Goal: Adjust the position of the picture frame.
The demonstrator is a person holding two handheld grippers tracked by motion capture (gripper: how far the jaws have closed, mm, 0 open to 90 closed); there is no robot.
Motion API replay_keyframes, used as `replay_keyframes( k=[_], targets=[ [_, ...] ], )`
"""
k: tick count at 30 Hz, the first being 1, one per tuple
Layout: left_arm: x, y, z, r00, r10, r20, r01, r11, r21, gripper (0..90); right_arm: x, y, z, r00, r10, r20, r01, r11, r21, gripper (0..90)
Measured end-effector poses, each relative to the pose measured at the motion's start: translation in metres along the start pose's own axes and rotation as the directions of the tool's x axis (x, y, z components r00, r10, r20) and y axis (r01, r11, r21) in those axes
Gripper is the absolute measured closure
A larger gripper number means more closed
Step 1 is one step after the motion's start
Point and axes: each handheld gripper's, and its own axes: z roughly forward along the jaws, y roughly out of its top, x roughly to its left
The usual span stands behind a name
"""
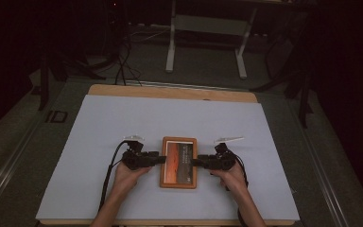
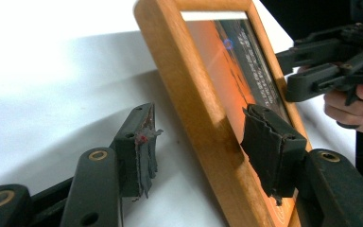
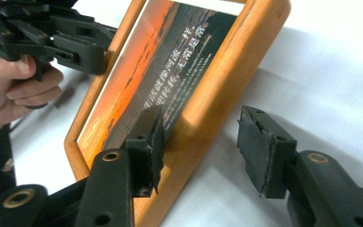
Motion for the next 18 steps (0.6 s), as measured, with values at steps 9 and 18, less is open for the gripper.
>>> replay_keyframes(
  k=[9, 18],
  targets=[
    [-0.002, 0.002, -0.017, 0.9988, 0.022, -0.044, -0.025, 0.9975, -0.066, 46.7, 0.002, 0.005, -0.019, 0.9946, -0.033, 0.098, 0.041, 0.996, -0.076, 49.2],
    [-0.004, 0.001, -0.026, 0.9982, 0.021, -0.057, -0.027, 0.9944, -0.102, 46.5, 0.02, 0.012, -0.023, 0.9764, -0.146, 0.159, 0.161, 0.983, -0.085, 56.7]
  ],
)
